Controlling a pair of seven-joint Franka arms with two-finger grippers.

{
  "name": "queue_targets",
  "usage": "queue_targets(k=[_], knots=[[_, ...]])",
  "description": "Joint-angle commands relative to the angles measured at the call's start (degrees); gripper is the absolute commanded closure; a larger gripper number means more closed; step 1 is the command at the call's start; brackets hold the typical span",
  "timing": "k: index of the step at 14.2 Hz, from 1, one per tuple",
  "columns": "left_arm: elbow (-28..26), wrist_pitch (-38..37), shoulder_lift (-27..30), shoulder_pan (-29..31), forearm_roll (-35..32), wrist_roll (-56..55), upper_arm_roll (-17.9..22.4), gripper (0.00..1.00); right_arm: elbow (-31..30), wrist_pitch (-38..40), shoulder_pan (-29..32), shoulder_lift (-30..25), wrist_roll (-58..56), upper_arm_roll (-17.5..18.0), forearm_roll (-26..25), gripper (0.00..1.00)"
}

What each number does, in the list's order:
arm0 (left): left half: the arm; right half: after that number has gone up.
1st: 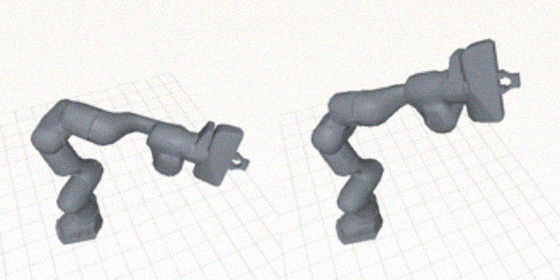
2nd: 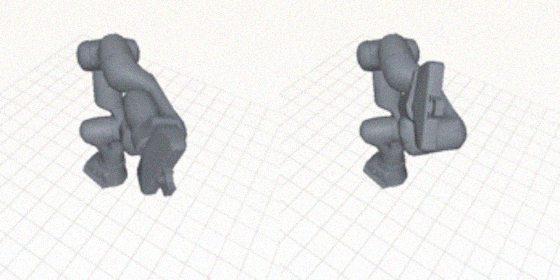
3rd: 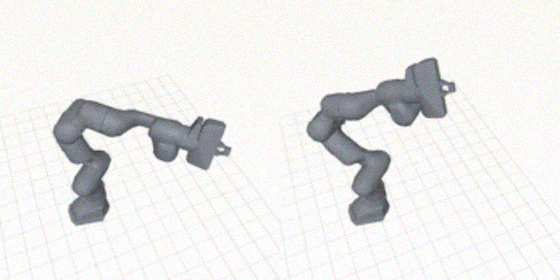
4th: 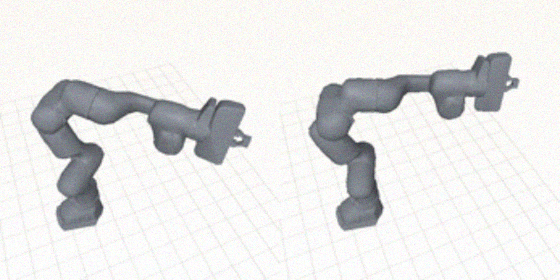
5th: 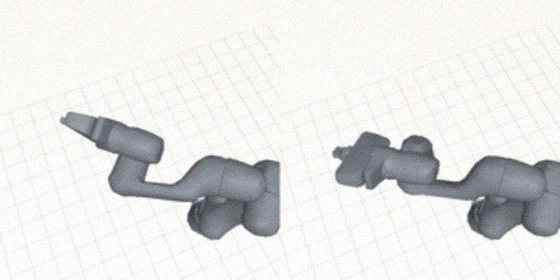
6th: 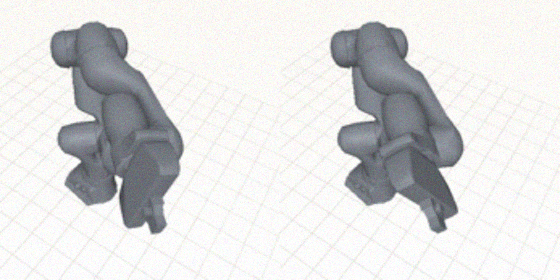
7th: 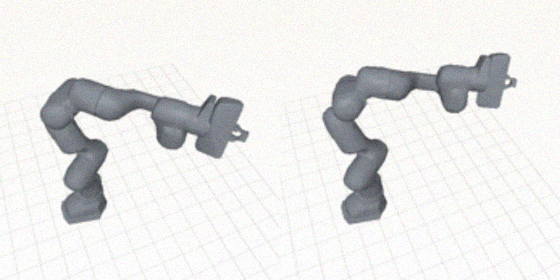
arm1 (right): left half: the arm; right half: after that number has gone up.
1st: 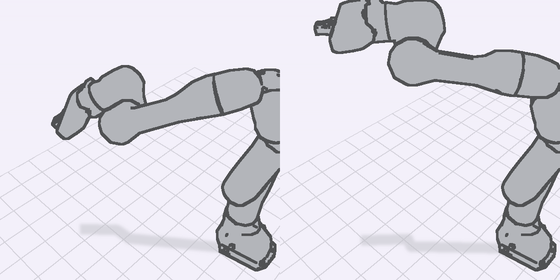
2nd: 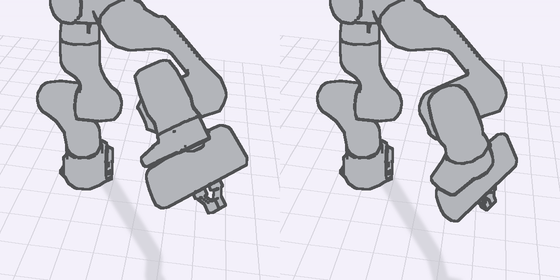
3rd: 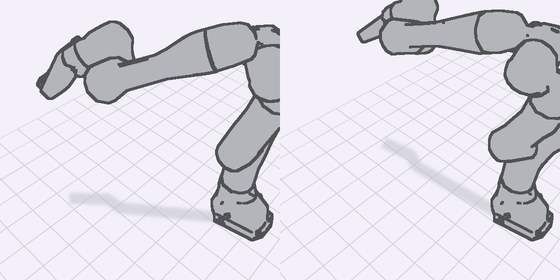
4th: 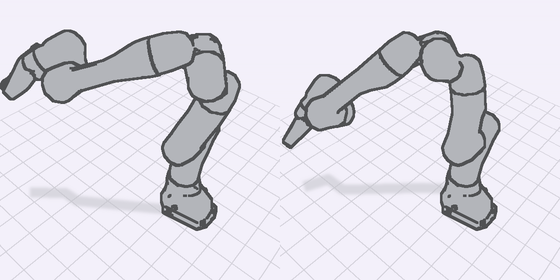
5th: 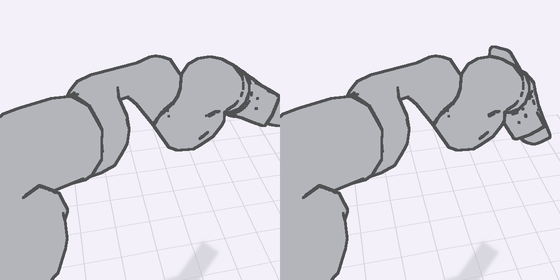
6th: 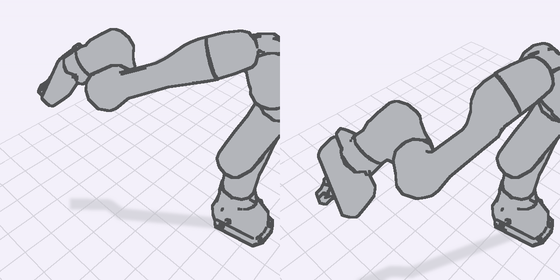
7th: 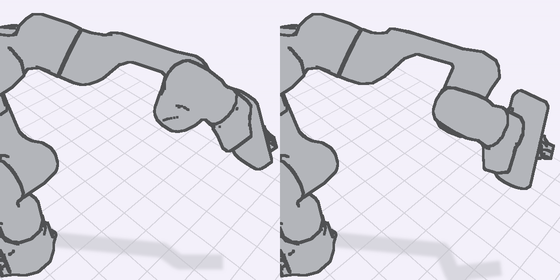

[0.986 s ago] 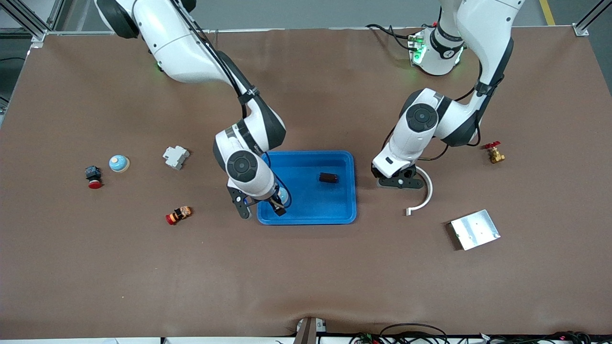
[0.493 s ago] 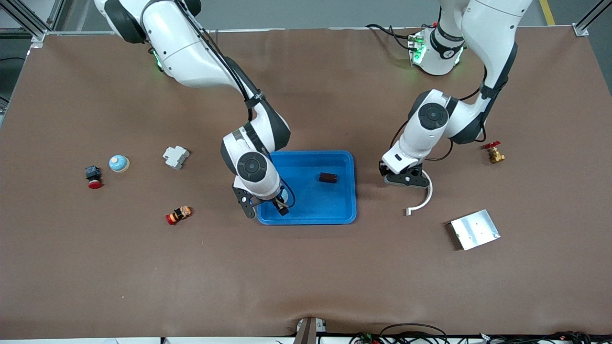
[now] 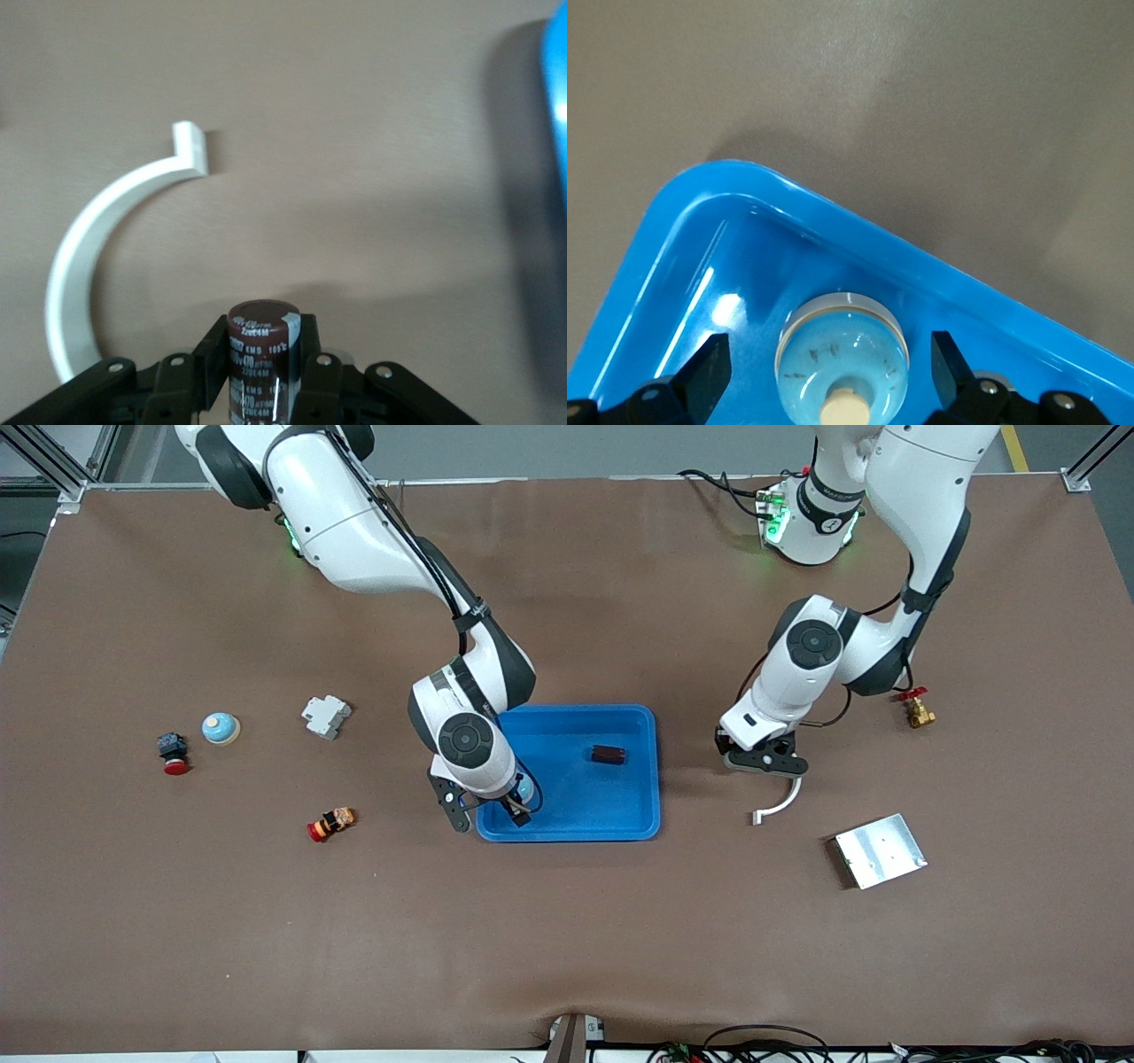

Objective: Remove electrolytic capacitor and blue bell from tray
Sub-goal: 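Grasp the second bell with the right gripper while the left gripper lowers the capacitor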

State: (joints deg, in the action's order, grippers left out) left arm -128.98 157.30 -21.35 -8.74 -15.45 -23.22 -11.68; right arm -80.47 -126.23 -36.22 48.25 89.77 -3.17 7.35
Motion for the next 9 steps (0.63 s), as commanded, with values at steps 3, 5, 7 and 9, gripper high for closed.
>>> queue_targets(k=[3, 5, 7, 9], knots=[[-0.22, 1.87, -1.41, 2.42, -1.78, 0.72, -0.63, 1.00, -0.04, 0.02, -0.16, 0.18, -0.65, 0.18, -0.49, 0.19], [-0.04, 1.87, -2.20, 2.50, -1.78, 0.55, -0.54, 1.00, 0.14, 0.02, -0.16, 0.18, -0.47, 0.18, -0.32, 0.38], [0.74, 1.96, -3.51, 2.59, -1.78, 0.11, -0.54, 1.00, 0.14, 0.02, -0.08, 0.09, -0.38, 0.18, -0.23, 0.59], [1.27, 1.96, -4.48, 2.33, -1.78, -0.07, -0.54, 1.00, 0.49, 0.63, 0.54, -0.26, -0.47, 0.36, -0.05, 0.79]])
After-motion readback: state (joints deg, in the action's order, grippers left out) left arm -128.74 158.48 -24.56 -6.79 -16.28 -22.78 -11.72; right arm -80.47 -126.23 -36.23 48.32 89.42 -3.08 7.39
